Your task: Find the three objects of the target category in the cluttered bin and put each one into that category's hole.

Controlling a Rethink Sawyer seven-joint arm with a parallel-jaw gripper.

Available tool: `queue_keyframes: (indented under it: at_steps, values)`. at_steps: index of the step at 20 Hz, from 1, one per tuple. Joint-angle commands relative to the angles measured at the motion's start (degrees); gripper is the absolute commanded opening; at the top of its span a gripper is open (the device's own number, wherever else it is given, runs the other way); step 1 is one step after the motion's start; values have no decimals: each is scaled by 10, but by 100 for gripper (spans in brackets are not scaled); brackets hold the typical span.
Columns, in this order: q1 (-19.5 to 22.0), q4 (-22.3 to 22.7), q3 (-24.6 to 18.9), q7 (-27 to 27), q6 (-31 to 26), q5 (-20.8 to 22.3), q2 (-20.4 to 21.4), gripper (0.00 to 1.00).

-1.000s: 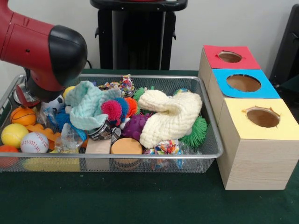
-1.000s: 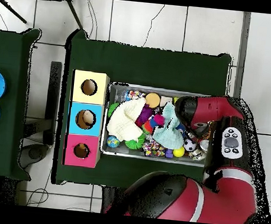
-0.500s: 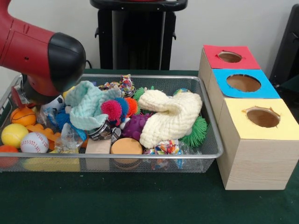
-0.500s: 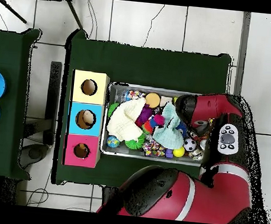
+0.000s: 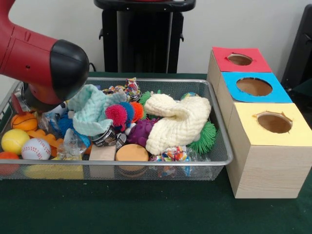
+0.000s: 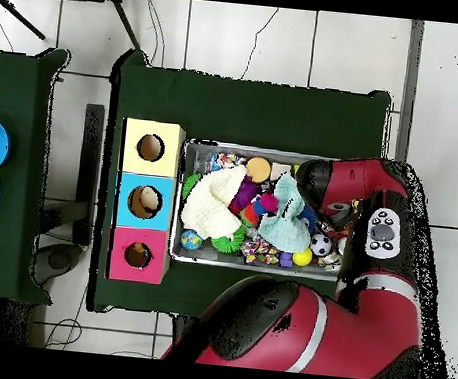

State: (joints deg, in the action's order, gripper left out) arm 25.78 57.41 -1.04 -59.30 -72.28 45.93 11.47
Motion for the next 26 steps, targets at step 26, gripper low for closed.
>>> queue_keyframes:
  at_steps: [26]
  values:
    - [168,229,-130,-2,284,-134,28,100]
